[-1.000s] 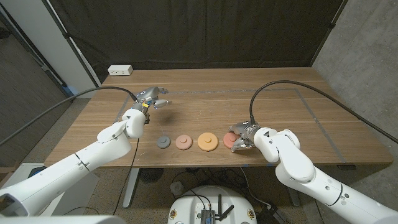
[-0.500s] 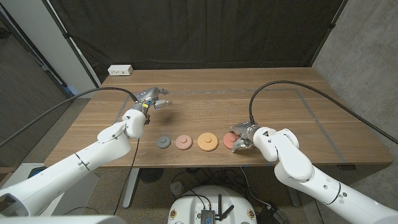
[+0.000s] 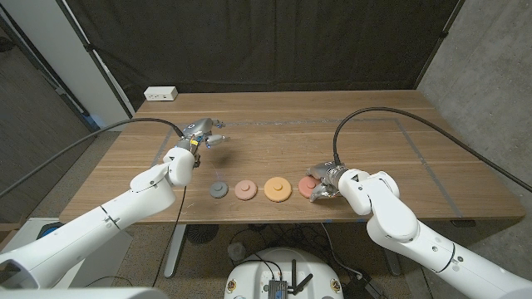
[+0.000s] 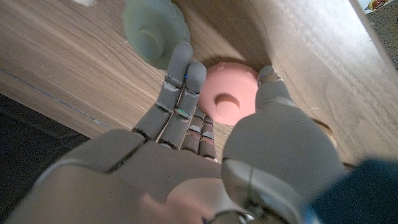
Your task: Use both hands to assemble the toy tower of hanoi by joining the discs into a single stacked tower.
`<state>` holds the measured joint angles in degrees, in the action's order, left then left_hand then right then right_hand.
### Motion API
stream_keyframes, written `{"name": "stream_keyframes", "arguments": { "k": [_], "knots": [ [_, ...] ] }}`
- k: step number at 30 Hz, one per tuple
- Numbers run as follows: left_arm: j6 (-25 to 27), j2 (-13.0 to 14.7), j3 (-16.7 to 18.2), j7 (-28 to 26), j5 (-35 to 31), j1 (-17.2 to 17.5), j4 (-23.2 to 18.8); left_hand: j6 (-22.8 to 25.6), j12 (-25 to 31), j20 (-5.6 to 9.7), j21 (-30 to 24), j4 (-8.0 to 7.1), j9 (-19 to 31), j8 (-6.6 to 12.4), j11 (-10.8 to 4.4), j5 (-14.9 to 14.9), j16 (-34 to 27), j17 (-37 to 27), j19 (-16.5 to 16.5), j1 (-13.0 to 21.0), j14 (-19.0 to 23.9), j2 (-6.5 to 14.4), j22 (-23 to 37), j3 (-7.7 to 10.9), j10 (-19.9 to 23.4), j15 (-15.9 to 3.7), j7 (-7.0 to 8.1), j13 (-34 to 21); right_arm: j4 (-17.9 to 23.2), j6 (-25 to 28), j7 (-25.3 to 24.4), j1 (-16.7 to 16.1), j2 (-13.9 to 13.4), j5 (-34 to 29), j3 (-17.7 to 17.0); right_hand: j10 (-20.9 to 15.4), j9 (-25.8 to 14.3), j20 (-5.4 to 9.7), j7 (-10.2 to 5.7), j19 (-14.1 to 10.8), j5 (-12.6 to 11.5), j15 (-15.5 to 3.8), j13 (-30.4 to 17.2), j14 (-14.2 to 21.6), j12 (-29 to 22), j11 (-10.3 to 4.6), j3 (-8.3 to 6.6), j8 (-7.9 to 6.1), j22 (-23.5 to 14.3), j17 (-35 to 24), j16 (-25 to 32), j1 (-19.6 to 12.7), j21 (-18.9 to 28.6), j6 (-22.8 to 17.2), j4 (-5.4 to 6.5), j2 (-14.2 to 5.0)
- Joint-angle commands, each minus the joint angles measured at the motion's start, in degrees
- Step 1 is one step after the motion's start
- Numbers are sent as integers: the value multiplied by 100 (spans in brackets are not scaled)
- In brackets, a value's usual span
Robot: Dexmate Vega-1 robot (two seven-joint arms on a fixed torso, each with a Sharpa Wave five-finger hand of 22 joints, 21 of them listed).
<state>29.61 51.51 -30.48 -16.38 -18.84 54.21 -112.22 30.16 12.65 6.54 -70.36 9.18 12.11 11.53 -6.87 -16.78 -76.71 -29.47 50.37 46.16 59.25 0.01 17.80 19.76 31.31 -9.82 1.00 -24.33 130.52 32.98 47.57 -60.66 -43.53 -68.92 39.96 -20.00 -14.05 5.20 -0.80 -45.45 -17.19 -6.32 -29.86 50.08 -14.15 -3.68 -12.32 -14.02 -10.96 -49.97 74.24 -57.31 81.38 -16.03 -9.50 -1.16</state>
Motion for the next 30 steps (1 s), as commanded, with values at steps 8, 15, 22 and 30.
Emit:
{"name": "stream_keyframes", "arguments": {
  "k": [8,15,22,30],
  "knots": [
    [50,49,19,-12,-35,13,-118,34,-22,529,-83,16,17,9,19,-52,-32,14,-36,-8,-31,17,-34,28,59,-276,9,-11,64,39,-533,-40,-163,615,-104,-895,-23,714,-92,-450,-101,-620,-221,708,-170,-209,-302,-233,-55,-1011,622,-569,466,-666,32,-185],
    [64,46,29,-15,-44,22,-150,37,-27,529,-117,16,17,8,22,-53,-43,16,-47,-16,-32,16,-51,32,56,-276,15,-12,93,60,-688,-26,-220,728,-69,-1121,-37,724,-171,-581,-127,-620,-274,885,-211,-279,-378,-308,-73,-1344,732,-598,584,-916,41,-253],
    [99,75,72,-35,-38,71,-194,35,-26,530,-144,14,17,6,13,-54,-56,12,-59,-22,-28,18,-67,36,66,-276,9,-12,131,135,-820,-31,-262,761,-31,-1295,-42,725,-183,-686,-142,-620,-311,984,-239,-298,-432,-346,-93,-1557,776,-619,653,-1065,42,-283],
    [111,92,83,-27,-52,68,-226,41,-25,531,-181,15,18,7,19,-55,-65,16,-72,-26,-35,20,-90,43,67,-275,5,-21,194,201,-847,-27,-328,771,-9,-1341,-46,731,-170,-719,-146,-620,-332,1044,-235,-308,-467,-361,-91,-1678,804,-626,664,-1134,45,-313]
  ]
}}
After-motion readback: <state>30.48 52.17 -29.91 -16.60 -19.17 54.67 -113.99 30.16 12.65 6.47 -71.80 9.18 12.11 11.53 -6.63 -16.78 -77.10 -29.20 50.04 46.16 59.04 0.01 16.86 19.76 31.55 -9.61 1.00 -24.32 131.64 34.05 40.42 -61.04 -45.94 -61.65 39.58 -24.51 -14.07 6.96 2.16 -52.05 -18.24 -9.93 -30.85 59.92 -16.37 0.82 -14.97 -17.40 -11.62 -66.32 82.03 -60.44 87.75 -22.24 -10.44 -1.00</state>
